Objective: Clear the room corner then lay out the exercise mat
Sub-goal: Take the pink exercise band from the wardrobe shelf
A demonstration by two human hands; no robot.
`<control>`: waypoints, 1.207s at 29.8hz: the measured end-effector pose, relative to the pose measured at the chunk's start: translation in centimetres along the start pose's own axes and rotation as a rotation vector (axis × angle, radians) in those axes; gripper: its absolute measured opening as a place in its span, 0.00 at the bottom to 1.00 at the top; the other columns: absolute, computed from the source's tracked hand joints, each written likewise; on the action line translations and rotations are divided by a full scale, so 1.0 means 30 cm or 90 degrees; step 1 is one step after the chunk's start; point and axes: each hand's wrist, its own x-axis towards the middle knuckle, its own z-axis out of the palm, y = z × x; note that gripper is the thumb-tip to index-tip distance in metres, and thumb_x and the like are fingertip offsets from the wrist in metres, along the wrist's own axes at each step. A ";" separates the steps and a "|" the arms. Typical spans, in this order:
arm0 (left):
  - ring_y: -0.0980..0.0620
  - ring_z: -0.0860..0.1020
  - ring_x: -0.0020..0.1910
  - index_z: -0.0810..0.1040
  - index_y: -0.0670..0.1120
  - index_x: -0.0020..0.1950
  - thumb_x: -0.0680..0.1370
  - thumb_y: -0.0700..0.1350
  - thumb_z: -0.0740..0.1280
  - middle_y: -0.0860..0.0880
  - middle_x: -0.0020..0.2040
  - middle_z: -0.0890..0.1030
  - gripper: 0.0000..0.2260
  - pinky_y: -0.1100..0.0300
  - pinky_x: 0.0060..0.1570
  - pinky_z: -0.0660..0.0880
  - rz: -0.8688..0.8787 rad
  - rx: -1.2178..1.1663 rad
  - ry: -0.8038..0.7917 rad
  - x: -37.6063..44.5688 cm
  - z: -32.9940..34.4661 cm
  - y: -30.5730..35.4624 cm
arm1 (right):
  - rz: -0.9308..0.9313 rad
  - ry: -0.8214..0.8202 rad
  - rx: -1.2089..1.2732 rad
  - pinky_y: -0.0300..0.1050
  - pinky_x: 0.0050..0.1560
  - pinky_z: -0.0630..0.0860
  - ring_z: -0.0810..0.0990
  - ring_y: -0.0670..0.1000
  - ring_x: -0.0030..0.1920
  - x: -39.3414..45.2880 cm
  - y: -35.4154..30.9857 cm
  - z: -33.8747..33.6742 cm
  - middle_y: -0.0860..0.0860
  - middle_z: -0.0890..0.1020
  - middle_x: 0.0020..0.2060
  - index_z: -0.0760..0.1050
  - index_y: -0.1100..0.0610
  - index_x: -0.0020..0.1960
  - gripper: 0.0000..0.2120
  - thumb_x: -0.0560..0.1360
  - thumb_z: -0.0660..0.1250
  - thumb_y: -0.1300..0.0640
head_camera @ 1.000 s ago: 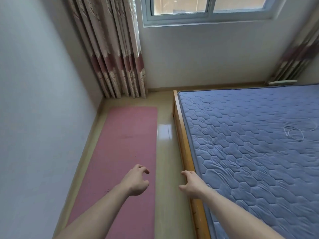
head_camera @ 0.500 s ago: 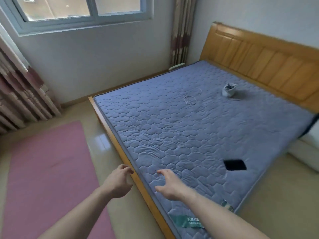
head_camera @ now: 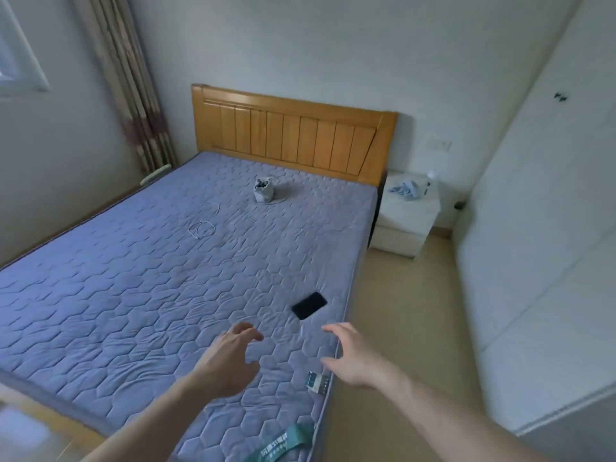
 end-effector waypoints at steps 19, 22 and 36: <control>0.53 0.70 0.71 0.70 0.55 0.74 0.79 0.49 0.67 0.58 0.76 0.62 0.23 0.59 0.69 0.68 0.235 -0.005 0.029 1.006 0.010 1.271 | 0.130 0.231 0.044 0.41 0.71 0.65 0.68 0.47 0.74 0.068 1.029 -1.076 0.44 0.64 0.76 0.63 0.46 0.78 0.32 0.77 0.69 0.44; 0.54 0.68 0.73 0.69 0.55 0.74 0.79 0.48 0.67 0.59 0.77 0.61 0.23 0.60 0.71 0.66 0.255 -0.009 0.020 1.162 -0.038 1.370 | 0.132 0.266 0.076 0.37 0.67 0.64 0.67 0.45 0.73 0.147 1.093 -1.199 0.42 0.63 0.75 0.62 0.45 0.78 0.31 0.78 0.68 0.45; 0.56 0.67 0.73 0.66 0.67 0.64 0.76 0.52 0.71 0.62 0.77 0.61 0.21 0.61 0.67 0.67 0.467 0.015 0.007 2.036 -0.233 1.821 | 0.223 0.598 0.120 0.39 0.60 0.74 0.71 0.38 0.64 0.400 1.277 -1.889 0.34 0.64 0.71 0.66 0.40 0.74 0.26 0.78 0.67 0.47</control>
